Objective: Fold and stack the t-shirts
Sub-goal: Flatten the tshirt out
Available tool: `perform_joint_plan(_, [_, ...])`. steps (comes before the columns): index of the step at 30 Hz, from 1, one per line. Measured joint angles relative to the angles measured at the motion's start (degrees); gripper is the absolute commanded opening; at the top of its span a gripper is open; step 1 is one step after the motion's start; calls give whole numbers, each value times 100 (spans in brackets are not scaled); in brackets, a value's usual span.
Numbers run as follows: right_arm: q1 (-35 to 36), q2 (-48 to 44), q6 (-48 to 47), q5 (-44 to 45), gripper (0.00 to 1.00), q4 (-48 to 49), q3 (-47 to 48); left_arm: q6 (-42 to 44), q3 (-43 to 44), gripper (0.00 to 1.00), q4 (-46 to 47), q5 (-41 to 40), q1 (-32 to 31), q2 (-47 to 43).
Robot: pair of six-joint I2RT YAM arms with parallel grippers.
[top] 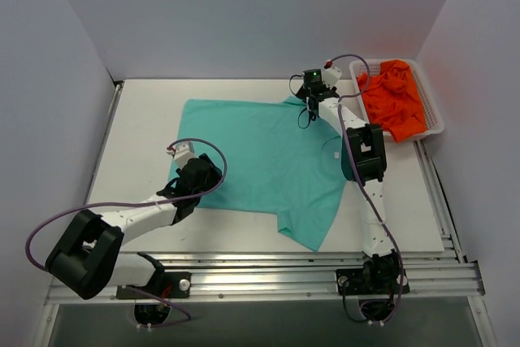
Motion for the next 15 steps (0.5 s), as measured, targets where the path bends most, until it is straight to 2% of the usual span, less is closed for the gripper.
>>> perform_joint_plan(15, [-7,295,105,-111,52,85,22,2,52,62,151,9,0,337])
